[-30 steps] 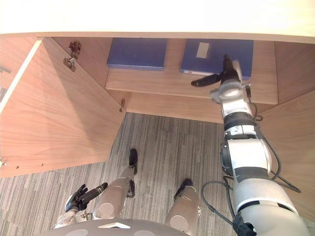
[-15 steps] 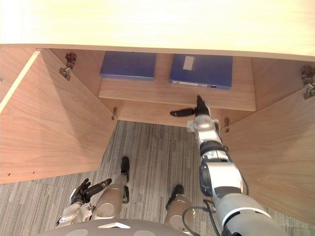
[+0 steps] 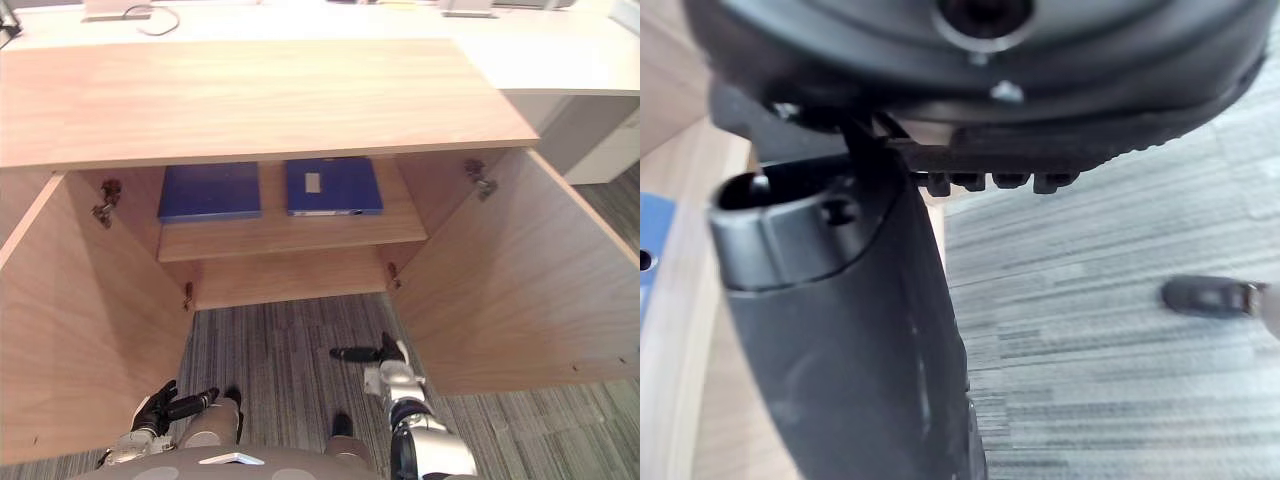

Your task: Walk over to the cabinet, pick up the folder, carry it to the office cabinet, place the folder inside the office cabinet, then close the office cabinet door

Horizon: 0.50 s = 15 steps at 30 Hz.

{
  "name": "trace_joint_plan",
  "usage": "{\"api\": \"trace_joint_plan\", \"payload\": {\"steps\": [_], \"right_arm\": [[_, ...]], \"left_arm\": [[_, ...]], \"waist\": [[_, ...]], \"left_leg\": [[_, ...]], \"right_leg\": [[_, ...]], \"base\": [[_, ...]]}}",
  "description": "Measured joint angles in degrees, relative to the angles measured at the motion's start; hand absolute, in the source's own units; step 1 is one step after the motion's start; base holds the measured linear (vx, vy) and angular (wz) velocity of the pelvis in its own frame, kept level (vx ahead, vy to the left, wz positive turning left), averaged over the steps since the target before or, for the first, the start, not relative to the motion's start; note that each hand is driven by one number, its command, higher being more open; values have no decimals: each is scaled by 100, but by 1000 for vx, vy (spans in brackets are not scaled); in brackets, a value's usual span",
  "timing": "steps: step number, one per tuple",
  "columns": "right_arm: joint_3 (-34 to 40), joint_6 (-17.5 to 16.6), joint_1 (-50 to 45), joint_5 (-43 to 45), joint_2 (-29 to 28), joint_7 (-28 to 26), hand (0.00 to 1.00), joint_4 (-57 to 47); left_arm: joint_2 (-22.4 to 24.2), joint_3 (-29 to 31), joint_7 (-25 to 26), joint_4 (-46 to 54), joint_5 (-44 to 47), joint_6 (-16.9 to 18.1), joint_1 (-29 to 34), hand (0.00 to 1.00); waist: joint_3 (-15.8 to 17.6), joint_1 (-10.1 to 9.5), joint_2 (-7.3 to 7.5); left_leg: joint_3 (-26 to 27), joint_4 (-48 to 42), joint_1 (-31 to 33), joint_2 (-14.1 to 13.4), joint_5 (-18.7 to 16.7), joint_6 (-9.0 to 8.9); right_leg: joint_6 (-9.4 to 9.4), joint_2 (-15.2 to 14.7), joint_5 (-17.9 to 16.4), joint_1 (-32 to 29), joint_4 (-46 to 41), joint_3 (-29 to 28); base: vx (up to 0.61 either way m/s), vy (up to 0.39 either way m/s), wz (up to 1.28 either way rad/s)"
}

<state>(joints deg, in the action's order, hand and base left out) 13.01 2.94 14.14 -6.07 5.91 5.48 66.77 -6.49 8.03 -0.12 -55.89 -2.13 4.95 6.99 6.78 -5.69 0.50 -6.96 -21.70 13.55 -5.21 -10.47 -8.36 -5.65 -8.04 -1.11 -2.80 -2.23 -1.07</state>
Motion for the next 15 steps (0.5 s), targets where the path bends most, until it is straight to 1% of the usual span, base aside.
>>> {"api": "trace_joint_plan", "payload": {"steps": [3,4,5,6,7,8,10,11,13,14,15], "right_arm": [[62,-4,-277,98,-229,-12,100,48],[143,-6,-447,257,-318,-14,100,54],[227,-5,-599,335,-368,-13,100,60],[235,-6,-798,457,-383,-14,100,61],[254,-7,-982,470,-387,-14,100,69],[271,-8,-1058,470,-387,-13,100,79],[349,-35,-1200,481,-338,-13,100,106],[447,-69,-1286,532,-325,-7,100,104],[468,-107,-1331,611,-325,-2,100,103],[512,-118,-1375,699,-340,-3,100,106],[591,-119,-1399,702,-357,4,100,106]], "left_arm": [[-21,-38,46,-171,-156,-16,-122,100],[-33,-36,84,-331,-264,-29,-188,100],[-37,-37,104,-436,-302,-40,-220,100],[-23,-38,116,-507,-308,-46,-264,100],[-21,-39,121,-587,-371,-46,-289,100],[-23,-40,123,-629,-429,-47,-301,100],[-38,-114,135,-745,-602,-53,-317,100],[-67,-213,144,-787,-760,-54,-319,100],[-102,-320,150,-826,-827,-53,-327,100],[-131,-421,167,-919,-996,-57,-444,100],[-146,-487,252,-954,-1137,-58,-475,100]], "waist": [[-81,89,43],[-126,138,38],[-176,149,40],[-204,200,30],[-212,274,20],[-216,287,17],[-244,353,-4],[-270,413,6],[-292,443,19],[-317,456,52],[-342,448,95]], "left_leg": [[44,249,-241,63,-17,29],[56,376,-364,67,-12,35],[85,470,-455,69,3,32],[117,581,-589,61,5,43],[167,698,-744,48,10,56],[211,750,-818,39,13,61],[439,910,-1026,-3,37,108],[557,975,-1118,-9,32,119],[675,1026,-1213,-14,20,114],[844,1073,-1319,-24,-14,109],[1011,1096,-1418,-28,-69,160]], "right_leg": [[119,3,145,6,159,-276],[170,23,186,13,215,-381],[155,37,241,21,246,-473],[182,62,269,38,277,-588],[247,81,297,97,328,-668],[269,91,306,112,342,-726],[435,133,349,101,353,-904],[458,138,360,101,353,-947],[474,143,368,95,350,-1037],[494,157,382,81,348,-1163],[488,179,390,60,336,-1328]], "base": [[67,17,-63],[99,-4,-57],[111,-9,-66],[111,-5,-61],[120,6,-51],[77,15,-57],[42,32,-61],[21,35,-47],[4,42,-43],[-11,60,-71],[-32,58,-81]]}}
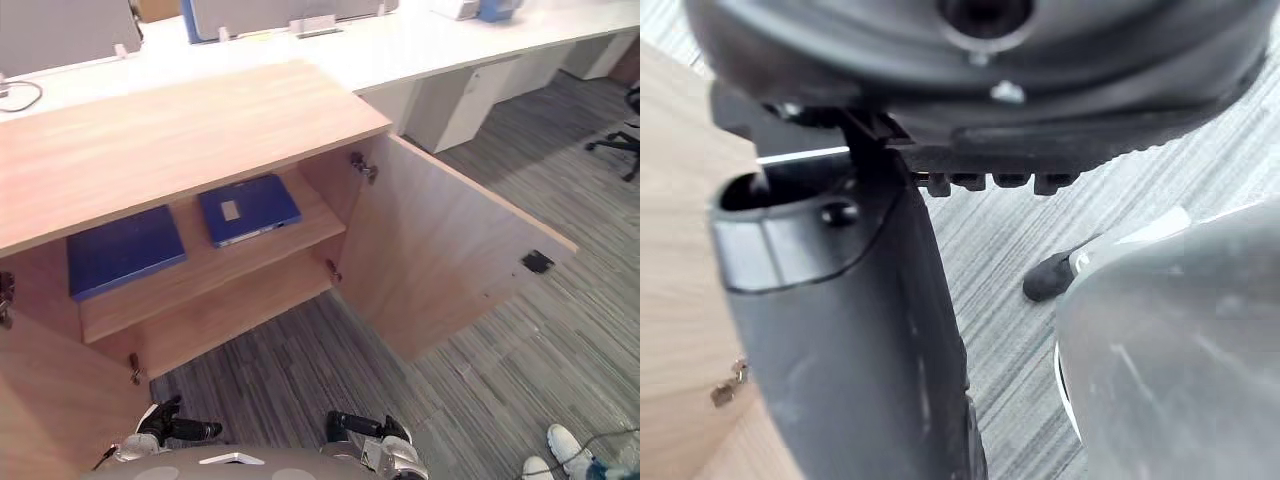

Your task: Walk over to the cabinet, pick up the folder, carry it to the office cabinet, place the folder inside the office cabinet, then close the office cabinet door

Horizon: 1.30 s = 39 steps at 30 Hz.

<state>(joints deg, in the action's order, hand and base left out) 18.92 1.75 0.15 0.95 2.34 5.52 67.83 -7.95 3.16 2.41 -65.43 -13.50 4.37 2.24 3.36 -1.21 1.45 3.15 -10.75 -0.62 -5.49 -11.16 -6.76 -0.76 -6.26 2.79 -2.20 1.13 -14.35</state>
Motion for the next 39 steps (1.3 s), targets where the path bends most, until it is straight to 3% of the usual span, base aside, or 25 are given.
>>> {"api": "trace_joint_plan", "payload": {"steps": [10,11,13,14,15,16,18,19,20,21,22,23,25,28,32,39], "right_arm": [[229,19,-53,-12,-204,-19,100,-65],[132,18,-54,-12,-202,-20,100,-92],[-97,2,-47,-16,-188,-25,100,-277],[-166,-7,-43,-16,-178,-18,100,-353],[-130,25,-46,16,-137,-23,100,-452],[-123,23,-62,18,-122,-20,100,-486],[58,-55,-188,67,-123,-55,100,-639],[108,-81,-206,47,-122,-56,100,-628],[207,-101,-223,16,-123,-58,100,-598],[371,-111,-214,-25,-199,-74,100,-522],[465,-125,-221,-29,-190,-87,100,-497],[972,-79,-46,-35,-123,-117,100,-224],[1196,-9,-11,-55,-119,-117,100,-49],[1210,70,-257,-44,-95,-112,100,25],[1114,82,-325,-13,-70,-118,100,73],[991,52,-307,4,6,-124,100,155]], "left_arm": [[-74,168,62,-106,22,-78,6,100],[-53,237,64,-147,45,-80,10,100],[44,468,65,-175,116,-89,10,100],[54,509,64,-165,139,-88,43,100],[63,573,62,-144,142,-91,53,100],[76,589,71,-145,143,-97,62,100],[117,584,76,-143,139,-98,61,100],[117,578,75,-142,139,-95,62,100],[107,583,78,-108,155,-90,60,100],[85,591,84,-99,160,-86,60,100],[63,574,78,-139,160,-82,48,100],[171,428,45,-193,154,-95,66,100],[-22,201,-7,-222,158,-107,27,100],[-105,84,-3,-213,160,-104,47,100],[-150,-44,17,-213,161,-107,53,100],[-130,-58,36,-214,195,-103,28,100]], "waist": [[-14,-12,234],[-7,-24,212],[122,-38,73],[191,-46,-21],[208,-26,-16],[222,-11,-34],[245,26,-109],[242,34,-105],[248,20,-53],[237,12,115],[207,11,65],[202,14,-123],[314,140,42],[222,135,134],[171,124,171],[153,133,149]], "left_leg": [[714,-22,-391,-23,-244,109],[873,-30,-432,-45,-266,144],[1478,-38,-617,-223,-243,188],[1757,-24,-674,-326,-218,225],[2066,-28,-762,-331,-207,224],[2180,-38,-814,-333,-207,224],[2304,-101,-972,-412,-201,213],[2300,-85,-1014,-418,-184,183],[2279,-62,-1096,-389,-165,99],[2151,18,-1084,-272,-145,20],[1974,115,-1043,-231,-197,31],[1029,717,-772,142,111,408],[1115,688,-776,96,173,326],[1189,694,-761,2,173,290],[1409,689,-699,-1,173,282],[1340,686,-683,-29,128,222]], "right_leg": [[-187,204,157,-252,-265,-462],[-169,269,237,-348,-368,-384],[119,456,720,-513,-454,518],[255,444,796,-572,-445,1013],[455,291,311,-742,-1027,1954],[429,162,13,-814,-1470,2375],[397,-513,-761,-891,-3042,3236],[354,-733,-850,-855,-3313,3335],[293,-1136,-863,-741,-3533,3417],[85,-1123,-964,-654,-3296,3495],[137,-1059,-997,-580,-3048,3570],[-102,-483,-475,-517,-1570,3408],[-140,-433,-447,-477,-1497,3411],[-263,-247,-226,-353,-1004,3390],[-319,17,575,119,393,3251],[-311,64,583,94,393,3222]], "base": [[-7,26,-49],[-36,19,-124],[-47,29,-140],[-51,-16,-133],[-65,-48,-109],[-58,-55,-86],[-17,-45,-32],[34,-126,-1],[42,-154,-6],[29,-194,-11],[-78,-91,-100],[-130,-53,-95],[-128,-41,-48],[-51,-25,-17],[2,8,-29],[17,19,-1]]}}
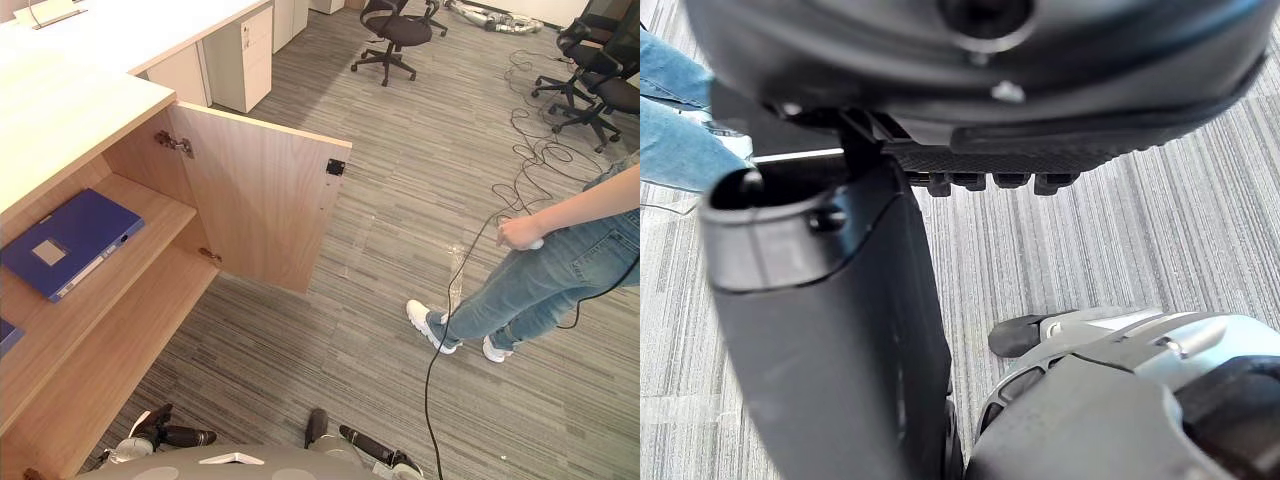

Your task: Walk over to the cabinet, pick up the folder, carry it to the office cabinet, place the folder inside the office cabinet, then close the office cabinet door

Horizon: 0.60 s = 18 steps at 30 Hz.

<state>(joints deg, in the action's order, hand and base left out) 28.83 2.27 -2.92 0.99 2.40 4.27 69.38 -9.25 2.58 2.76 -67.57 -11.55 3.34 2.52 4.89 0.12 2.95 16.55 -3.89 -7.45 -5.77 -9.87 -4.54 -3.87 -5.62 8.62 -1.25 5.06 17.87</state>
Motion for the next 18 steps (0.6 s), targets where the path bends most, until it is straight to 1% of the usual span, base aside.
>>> {"api": "trace_joint_plan", "payload": {"steps": [2,6,9,12,13,14,15,18], "right_arm": [[-8,-22,8,66,11,0,100,14],[-56,-59,0,561,11,1,100,21],[-512,-213,33,1094,73,-53,100,4],[-1182,-406,99,2391,76,-398,100,-48],[-1309,-428,141,2595,66,-443,100,-49],[-1605,-446,202,3023,116,-537,100,-55],[-1790,-466,246,3669,179,-613,100,-57],[-2023,-567,458,4522,173,-668,100,-66]], "left_arm": [[11,1,5,0,0,0,0,100],[27,2,25,-1,1,0,2,100],[42,-1,24,-1,-1,12,4,100],[34,-116,20,-1,0,20,18,100],[34,-129,13,-1,0,23,21,100],[32,-185,-16,-11,-1,25,24,100],[39,-233,-42,-12,0,34,25,100],[48,-239,-45,-20,10,42,28,100]], "waist": [[-12,3,-18],[-79,3,-45],[-103,7,-76],[-113,1,-91],[-117,2,-99],[-131,0,-123],[-154,-19,-155],[-178,-15,-200]], "left_leg": [[-66,0,0,27,-14,3],[-153,-2,5,101,-36,37],[-192,-52,11,138,-71,85],[-226,-122,27,173,-108,111],[-226,-126,27,200,-110,114],[-246,-139,36,216,-114,120],[-252,-156,44,220,-122,129],[-264,-181,58,225,-132,135]], "right_leg": [[0,-19,0,13,0,7],[-1,-52,1,41,0,50],[-8,-105,6,70,0,51],[-27,-135,20,89,0,51],[-31,-140,22,89,0,48],[-33,-153,24,95,1,51],[-37,-164,27,95,1,51],[-40,-167,30,93,1,49]], "base": [[7,39,6],[-8,33,8],[-26,48,4],[-11,10,1],[-40,31,3],[-45,33,3],[-42,30,3],[-23,7,0]]}}
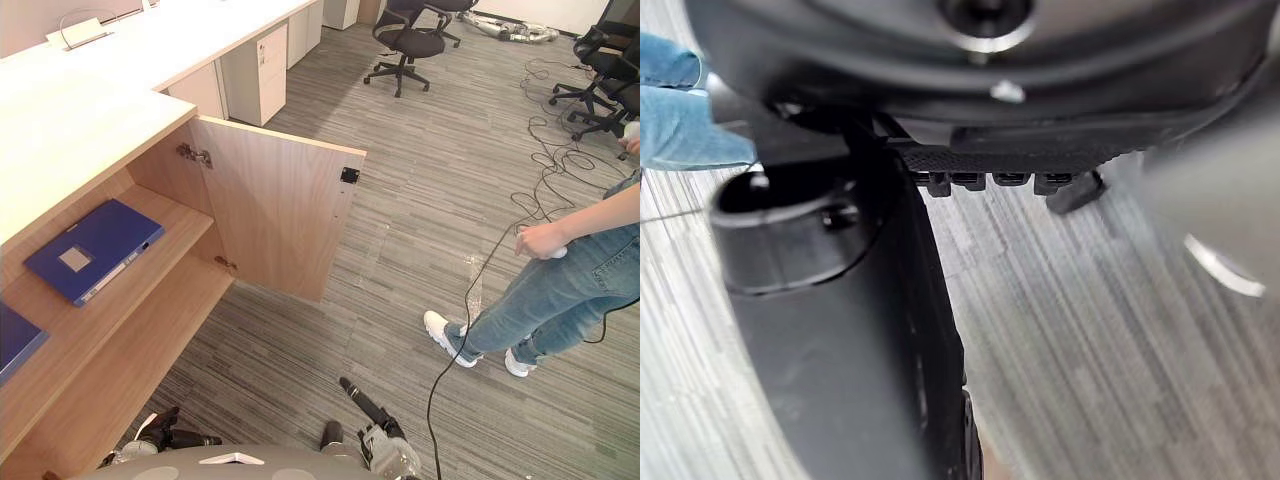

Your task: Walk over to the cabinet, pick up the folder, carry it to the office cabinet, place the folder inside the office cabinet, then close the office cabinet door

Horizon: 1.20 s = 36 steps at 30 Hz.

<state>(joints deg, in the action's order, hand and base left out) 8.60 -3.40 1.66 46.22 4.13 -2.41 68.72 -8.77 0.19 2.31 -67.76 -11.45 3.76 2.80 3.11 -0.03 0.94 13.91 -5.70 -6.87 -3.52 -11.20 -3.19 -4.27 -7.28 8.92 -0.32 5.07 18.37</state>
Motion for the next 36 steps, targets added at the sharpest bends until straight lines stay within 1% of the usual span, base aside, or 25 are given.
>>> {"api": "trace_joint_plan", "payload": {"steps": [3,4,6,9,12,17,23,27,28,29,31,34,36], "right_arm": [[-154,-47,250,335,-1,-4,100,-15],[-193,-91,336,467,3,12,100,-28],[-210,-96,436,495,26,23,100,-84],[-235,-102,688,781,102,64,100,-244],[-187,-144,1009,880,276,138,100,-477],[183,-332,1729,1101,671,289,100,-673],[193,-330,2568,1015,1304,442,100,-652],[-46,-268,3296,24,1791,564,100,-315],[-140,-188,3487,-446,1952,565,100,-199],[-212,-146,3584,-618,2028,565,100,-129],[-303,14,3885,-1322,2255,551,100,61],[-442,175,4229,-1632,2379,525,100,311],[-477,207,4348,-1649,2414,486,100,414]], "left_arm": [[-6,-1,7,-11,5,1,-4,100],[-5,-1,11,-10,5,4,-7,100],[-2,-1,12,-10,8,5,-12,100],[-4,7,12,-8,19,6,-8,100],[0,10,15,6,26,6,-8,100],[47,25,25,69,207,6,5,100],[98,28,26,95,257,6,2,100],[112,21,14,100,258,6,5,100],[111,20,8,102,258,6,5,100],[108,19,6,106,258,6,5,100],[106,13,0,155,257,6,20,100],[100,11,-5,355,257,21,133,100],[96,10,-18,385,258,25,135,100]], "waist": [[-18,-28,-28],[-27,-68,-44],[-38,-116,-61],[-40,-126,-69],[-28,-128,-91],[30,-146,-184],[86,-144,-267],[164,-144,-299],[202,-145,-299],[222,-147,-299],[276,-149,-300],[366,-152,-291],[404,-167,-291]], "left_leg": [[-15,-10,34,0,0,0],[-17,-10,36,0,0,0],[-20,-8,35,2,0,0],[-37,-7,36,15,0,1],[-107,-7,37,50,2,4],[-191,-7,41,107,6,15],[-339,-9,41,111,23,42],[-373,-10,41,145,42,71],[-418,-10,43,163,50,82],[-441,-10,42,171,55,91],[-509,-9,53,203,71,117],[-563,-8,76,239,86,141],[-605,-11,107,288,97,159]], "right_leg": [[1,2,1,-25,0,3],[1,2,2,-28,0,2],[1,2,2,-31,1,2],[1,-5,6,-38,1,4],[-6,-33,14,-36,1,16],[-20,-86,38,-28,1,30],[-18,-106,39,52,1,174],[-13,-145,48,71,0,197],[-12,-164,53,90,0,231],[-9,-173,57,101,0,246],[-14,-220,68,127,0,308],[-9,-273,87,133,0,349],[-5,-300,91,132,-1,370]], "base": [[-35,-3,1],[0,0,0],[0,0,0],[0,0,0],[-19,12,2],[-13,6,1],[-24,-4,11],[-41,6,7],[-41,10,13],[-42,12,17],[-37,14,15],[-40,16,10],[-33,25,12]]}}
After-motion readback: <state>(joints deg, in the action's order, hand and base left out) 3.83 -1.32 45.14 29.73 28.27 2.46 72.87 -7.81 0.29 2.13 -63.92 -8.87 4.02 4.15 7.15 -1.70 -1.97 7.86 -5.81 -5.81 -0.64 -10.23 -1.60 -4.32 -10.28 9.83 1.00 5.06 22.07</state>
